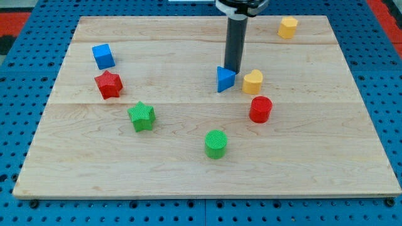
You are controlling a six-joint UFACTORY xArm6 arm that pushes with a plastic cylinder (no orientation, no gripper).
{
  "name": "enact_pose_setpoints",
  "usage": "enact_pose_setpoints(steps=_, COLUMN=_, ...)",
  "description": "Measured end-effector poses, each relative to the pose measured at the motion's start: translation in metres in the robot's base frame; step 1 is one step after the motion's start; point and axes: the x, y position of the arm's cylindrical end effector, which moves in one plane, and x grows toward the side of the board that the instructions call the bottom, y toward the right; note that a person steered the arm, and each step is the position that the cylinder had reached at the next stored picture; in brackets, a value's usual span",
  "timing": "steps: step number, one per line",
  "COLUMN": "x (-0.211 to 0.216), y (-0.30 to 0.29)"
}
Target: Slide the green star and red star diagonal to each other
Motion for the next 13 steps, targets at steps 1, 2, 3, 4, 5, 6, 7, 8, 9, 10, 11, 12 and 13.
enact_pose_setpoints(steps=1, x=-0.004, y=0.015)
enact_pose_setpoints(steps=2, x=-0.047, y=-0.050)
enact_pose_setpoints(steps=3, x=-0.039, y=-0.112)
enact_pose_setpoints(steps=4, x=-0.012, y=-0.129)
enact_pose_setpoints(steps=5, x=0.013, y=-0.212)
enact_pose_setpoints(steps=6, x=0.046, y=-0.216)
enact_pose_setpoints(steps=7, x=0.045, y=-0.144)
enact_pose_setpoints(steps=8, x=0.075, y=-0.129)
enact_pose_setpoints(steps=9, x=0.114, y=-0.153)
enact_pose_setpoints(steps=10, x=0.121, y=-0.208)
enact_pose_setpoints(steps=11, x=0.120, y=-0.202)
enact_pose_setpoints(steps=12, x=0.120, y=-0.247)
enact_pose_setpoints(steps=13, x=0.092, y=-0.249)
